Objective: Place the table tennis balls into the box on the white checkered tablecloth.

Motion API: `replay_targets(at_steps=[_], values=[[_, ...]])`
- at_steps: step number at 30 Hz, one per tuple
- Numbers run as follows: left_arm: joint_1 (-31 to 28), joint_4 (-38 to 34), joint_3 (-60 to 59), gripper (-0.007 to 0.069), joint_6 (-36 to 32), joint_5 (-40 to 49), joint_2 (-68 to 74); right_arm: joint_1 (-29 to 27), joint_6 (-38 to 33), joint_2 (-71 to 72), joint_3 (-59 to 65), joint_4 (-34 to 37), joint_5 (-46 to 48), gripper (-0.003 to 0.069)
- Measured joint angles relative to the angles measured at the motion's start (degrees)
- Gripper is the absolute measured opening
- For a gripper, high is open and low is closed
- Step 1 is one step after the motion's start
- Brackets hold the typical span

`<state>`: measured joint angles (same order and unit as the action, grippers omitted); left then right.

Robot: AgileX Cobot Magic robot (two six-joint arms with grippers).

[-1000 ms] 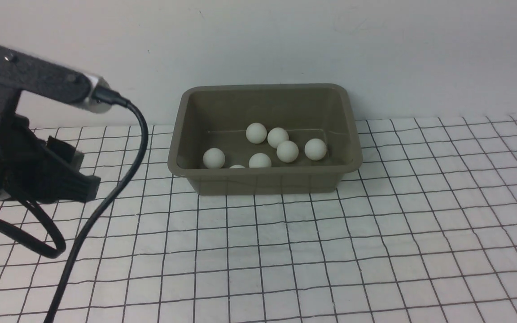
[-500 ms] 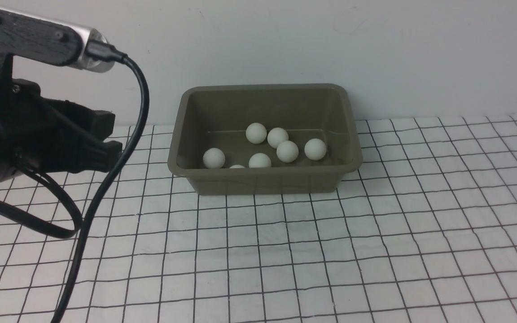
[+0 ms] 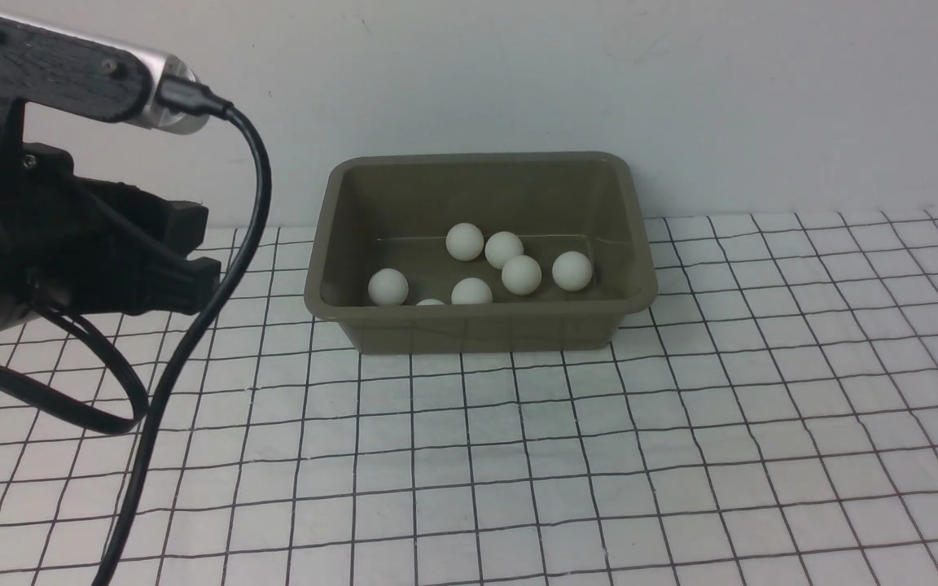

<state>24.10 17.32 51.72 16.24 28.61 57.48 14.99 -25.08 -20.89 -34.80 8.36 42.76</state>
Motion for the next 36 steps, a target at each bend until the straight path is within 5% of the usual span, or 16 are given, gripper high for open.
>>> replay_targets(at_steps=[7, 19, 27, 36], values=[[0.00, -1.54, 0.00, 0.0300, 0.00, 0.00, 0.00, 0.00, 4.80, 11.47, 8.36, -1.14, 1.54, 0.0477], [0.00, -1.86, 0.00, 0.0300, 0.00, -0.47, 0.00, 0.00, 33.32, 16.59, 13.66, -19.15, -2.01, 0.0474], [0.00, -1.91, 0.00, 0.0300, 0.00, -1.40, 0.00, 0.00, 34.66, 16.59, 21.20, -22.00, -15.05, 0.0449], [0.00, -1.91, 0.00, 0.0300, 0.00, -1.84, 0.00, 0.02, 35.40, 16.59, 23.70, -22.11, -15.87, 0.0442]])
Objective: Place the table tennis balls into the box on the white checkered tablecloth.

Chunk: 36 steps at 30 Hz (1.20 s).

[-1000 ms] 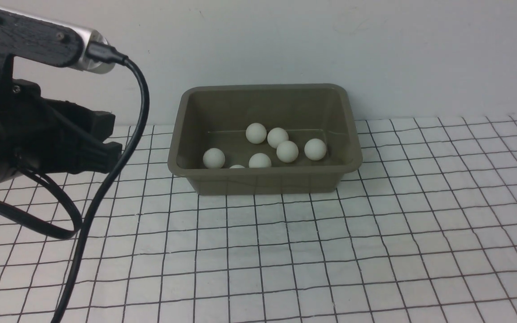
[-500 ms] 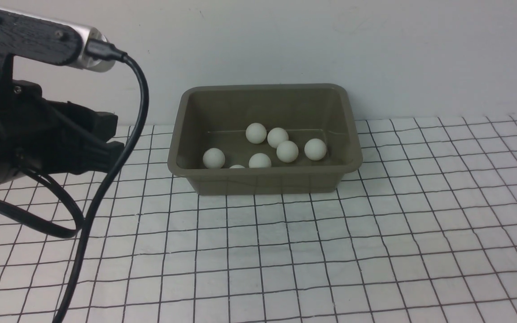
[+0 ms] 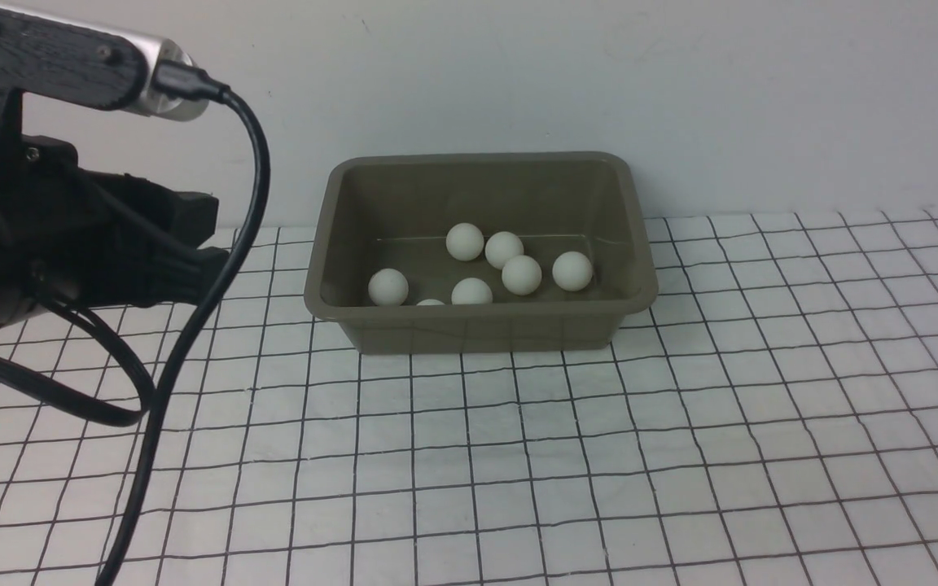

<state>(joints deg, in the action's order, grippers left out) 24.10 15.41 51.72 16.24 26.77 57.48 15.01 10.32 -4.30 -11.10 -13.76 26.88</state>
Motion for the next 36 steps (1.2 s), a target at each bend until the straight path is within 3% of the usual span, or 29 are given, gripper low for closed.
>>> replay_targets(at_steps=[18, 36], values=[[0.00, 0.00, 0.00, 0.0300, 0.00, -2.90, 0.05, 0.00, 8.19, 0.00, 0.72, -8.39, 0.95, 0.0442], [0.00, 0.30, 0.00, 0.0300, 0.00, -2.96, 0.05, 0.00, 9.41, 0.00, 0.72, -8.78, 0.99, 0.0442]])
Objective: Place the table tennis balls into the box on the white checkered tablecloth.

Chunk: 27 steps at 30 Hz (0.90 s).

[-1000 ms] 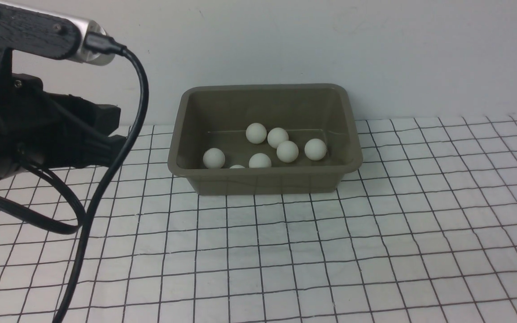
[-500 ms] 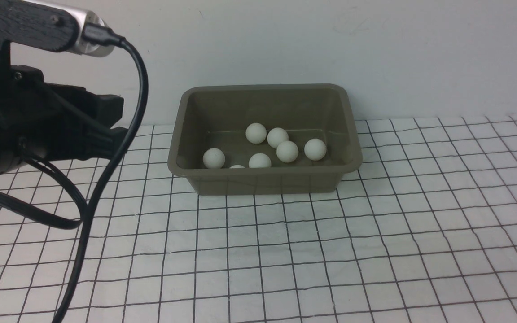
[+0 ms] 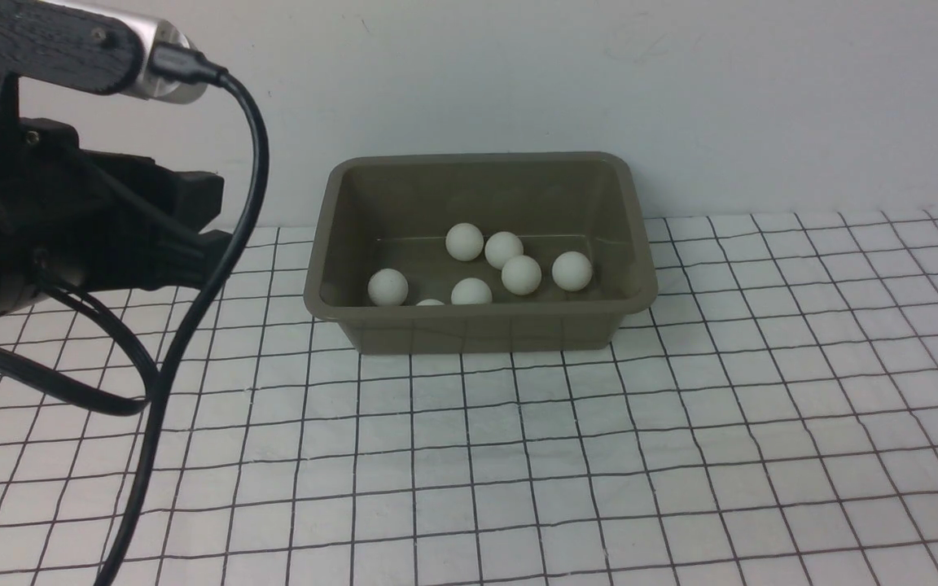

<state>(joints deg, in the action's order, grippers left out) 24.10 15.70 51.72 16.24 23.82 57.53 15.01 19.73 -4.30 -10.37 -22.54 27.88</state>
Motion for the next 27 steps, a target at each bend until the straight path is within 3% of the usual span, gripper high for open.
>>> replay_targets(at_steps=[13, 19, 27], values=[[-1.20, 0.95, -1.47, 0.0300, 0.00, 0.38, -0.92, 0.00, 0.00, 0.00, 0.00, -0.07, 0.18, 0.0442], [-7.06, 2.78, -10.92, 0.0300, 0.00, -0.56, -9.41, 0.00, 0.00, 0.00, 0.00, -0.09, 0.24, 0.0442], [-18.77, -0.09, -27.48, 0.0300, 0.19, -8.71, -23.52, 0.00, 0.00, 0.00, 0.00, -0.09, 0.24, 0.0442]])
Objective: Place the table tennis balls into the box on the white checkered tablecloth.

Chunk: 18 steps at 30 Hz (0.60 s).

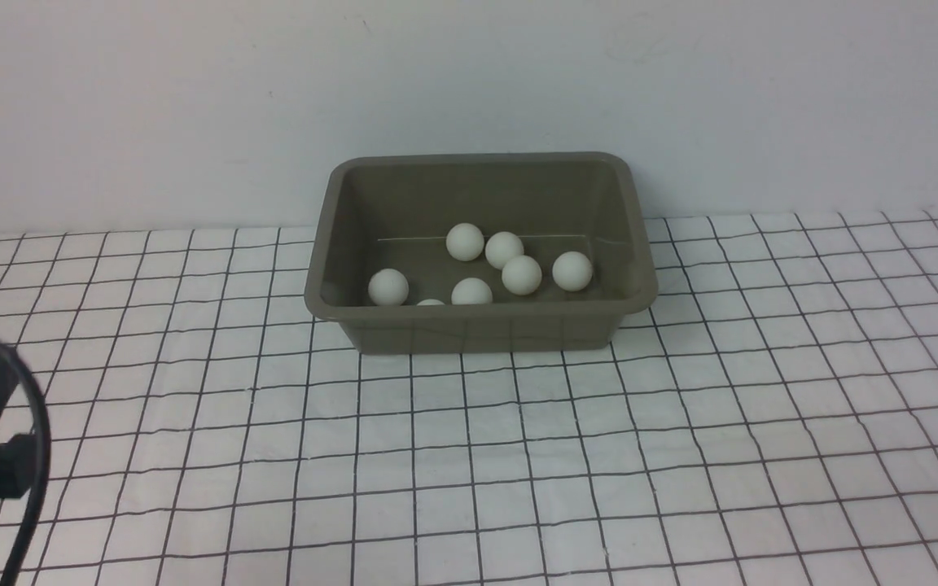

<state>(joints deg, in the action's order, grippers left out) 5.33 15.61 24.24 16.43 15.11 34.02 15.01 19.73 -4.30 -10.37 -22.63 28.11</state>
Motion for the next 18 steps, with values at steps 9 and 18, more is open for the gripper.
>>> replay_targets(at_steps=[9, 18], values=[[-6.49, -0.37, -17.07, 0.0300, -0.18, -4.03, -20.24, 0.00, 0.00, 0.00, 0.00, -0.11, 0.09, 0.0442], [-6.49, -0.44, -25.71, 0.0300, -0.18, -3.93, -33.32, 0.00, 0.00, 0.00, 0.00, -0.11, 0.15, 0.0442]])
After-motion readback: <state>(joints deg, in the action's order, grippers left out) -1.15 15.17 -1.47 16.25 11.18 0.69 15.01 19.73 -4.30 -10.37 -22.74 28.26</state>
